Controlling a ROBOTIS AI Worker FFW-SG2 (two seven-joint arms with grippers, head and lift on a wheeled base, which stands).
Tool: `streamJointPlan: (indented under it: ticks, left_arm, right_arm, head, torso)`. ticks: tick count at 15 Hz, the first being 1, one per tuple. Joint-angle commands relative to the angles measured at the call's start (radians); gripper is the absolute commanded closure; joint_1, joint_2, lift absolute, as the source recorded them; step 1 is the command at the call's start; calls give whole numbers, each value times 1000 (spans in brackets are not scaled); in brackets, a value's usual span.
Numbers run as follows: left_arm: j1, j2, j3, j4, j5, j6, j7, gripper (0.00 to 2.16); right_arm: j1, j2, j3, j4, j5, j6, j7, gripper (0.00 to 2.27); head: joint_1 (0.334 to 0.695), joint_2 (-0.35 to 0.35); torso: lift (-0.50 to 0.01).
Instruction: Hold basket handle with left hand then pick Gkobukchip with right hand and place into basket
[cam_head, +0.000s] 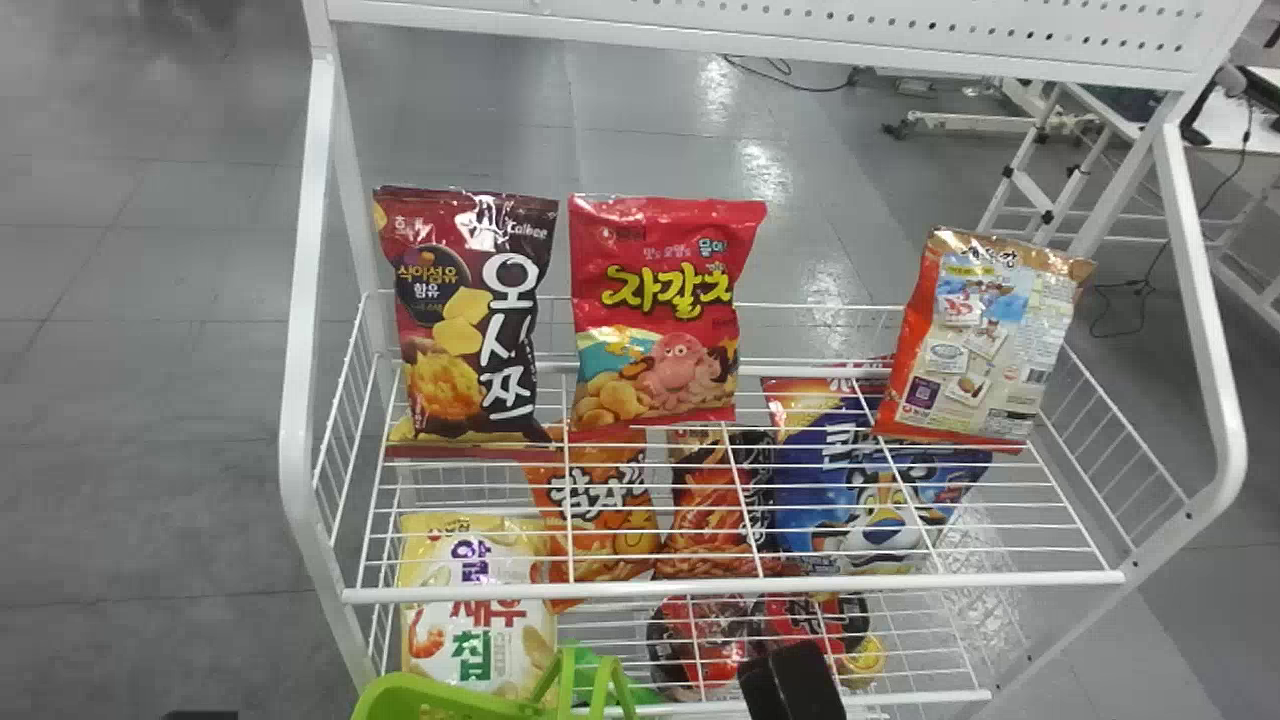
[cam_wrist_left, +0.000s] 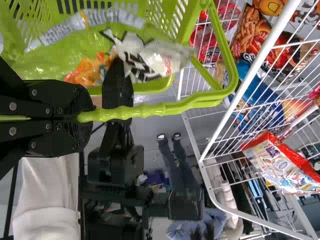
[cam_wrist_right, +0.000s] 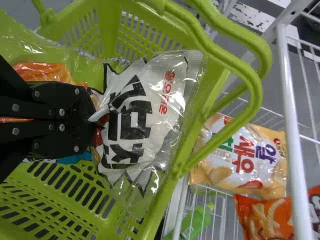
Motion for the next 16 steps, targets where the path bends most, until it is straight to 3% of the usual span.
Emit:
streamJointPlan:
  ticks: [1,5,6,7,8,13,16]
  left_arm:
    - [0,-1,-3,1,0,1,0,1794]
    - [-1,-1,-8,5,-2,1,-3,1794]
    - [-1,0,-8,7,-2,1,-3,1794]
    - [-3,0,-6,8,-2,1,-5,1794]
    - [-3,2,-3,11,-2,1,-6,1794]
    - [-3,0,-6,10,-3,1,-5,1794]
    - [-3,0,-11,10,-8,1,-2,1794]
  right_arm:
    - [-52,5,46,92,22,14,-7,1652]
    - [-97,10,127,207,86,14,-7,1639]
    - [-109,10,134,230,88,14,-7,1420]
    - [-112,10,134,235,91,14,-7,637]
    - [-105,8,126,222,91,14,-7,22]
    - [-11,0,-1,18,89,14,29,43]
    - [55,-1,-89,-146,85,14,29,43]
  head:
    - [695,-123]
    - [695,-96]
    - [695,-85]
    - [695,-82]
    - [695,-83]
    - [695,-122]
    - [695,-194]
  torso:
    - [-32]
    - [-32]
    - [-32]
    - [-32]
    - [-32]
    - [-32]
    - [-32]
